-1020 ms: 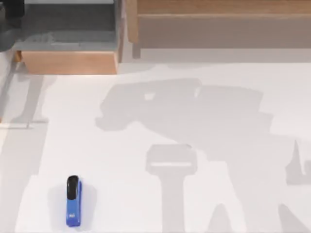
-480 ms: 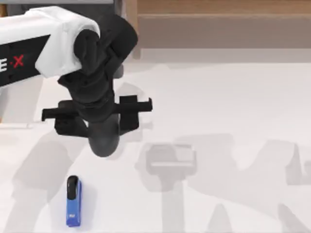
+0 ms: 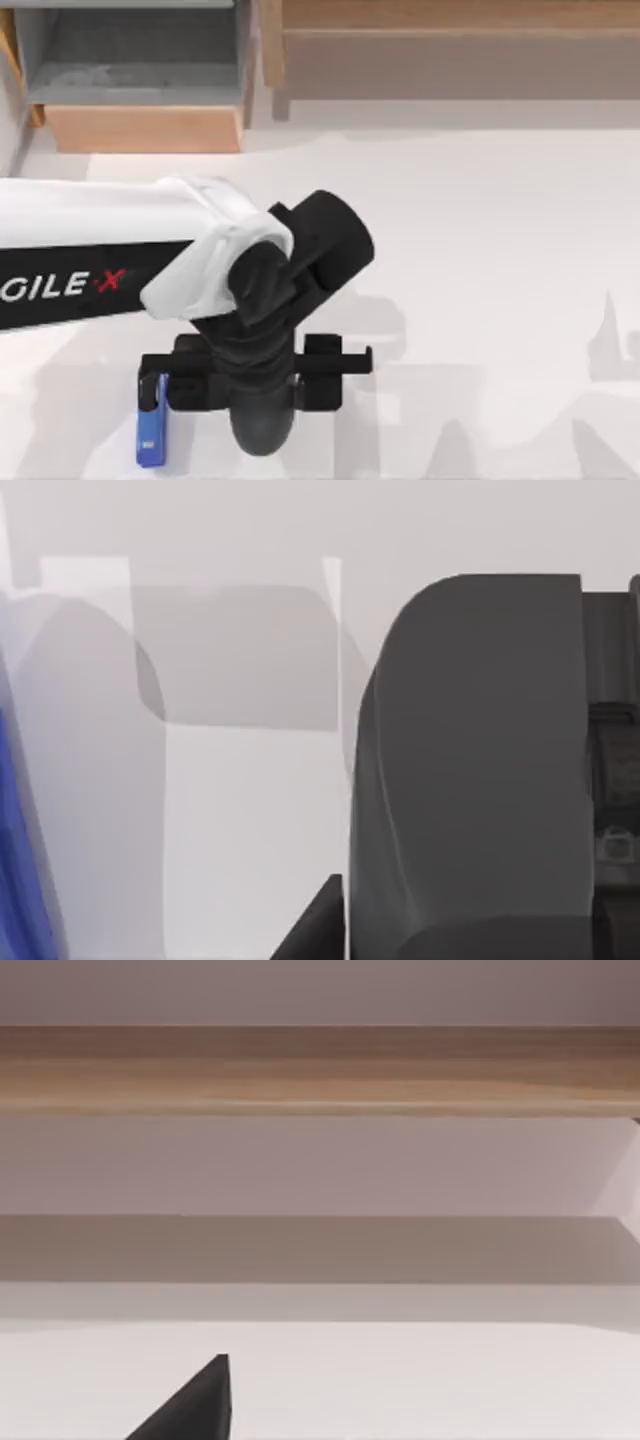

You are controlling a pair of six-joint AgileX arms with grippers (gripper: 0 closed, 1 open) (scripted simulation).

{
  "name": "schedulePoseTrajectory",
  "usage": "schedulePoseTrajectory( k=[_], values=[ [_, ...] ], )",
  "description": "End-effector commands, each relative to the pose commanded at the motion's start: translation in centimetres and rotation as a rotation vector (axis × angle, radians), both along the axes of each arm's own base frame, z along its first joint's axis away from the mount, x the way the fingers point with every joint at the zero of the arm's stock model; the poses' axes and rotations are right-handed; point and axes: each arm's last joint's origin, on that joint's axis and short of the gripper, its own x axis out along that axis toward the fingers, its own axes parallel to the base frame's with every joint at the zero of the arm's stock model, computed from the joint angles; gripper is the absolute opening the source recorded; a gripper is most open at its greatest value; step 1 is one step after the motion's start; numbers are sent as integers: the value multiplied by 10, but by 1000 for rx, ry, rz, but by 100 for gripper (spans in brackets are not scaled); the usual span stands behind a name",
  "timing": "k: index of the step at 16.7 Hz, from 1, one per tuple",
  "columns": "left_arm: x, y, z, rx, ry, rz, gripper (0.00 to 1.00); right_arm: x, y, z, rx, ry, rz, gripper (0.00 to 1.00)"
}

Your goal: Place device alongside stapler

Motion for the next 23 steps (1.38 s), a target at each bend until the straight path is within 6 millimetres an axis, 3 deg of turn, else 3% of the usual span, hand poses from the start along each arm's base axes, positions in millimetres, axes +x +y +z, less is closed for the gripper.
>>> schedulePoseTrajectory(
  k=[18,23],
  values=[
    [4,-5,1,-36,-39,-1,0,0,0,0,0,0,0,100],
    [2,-1,-11,-12,-11,0,0,0,0,0,0,0,0,100]
  ],
)
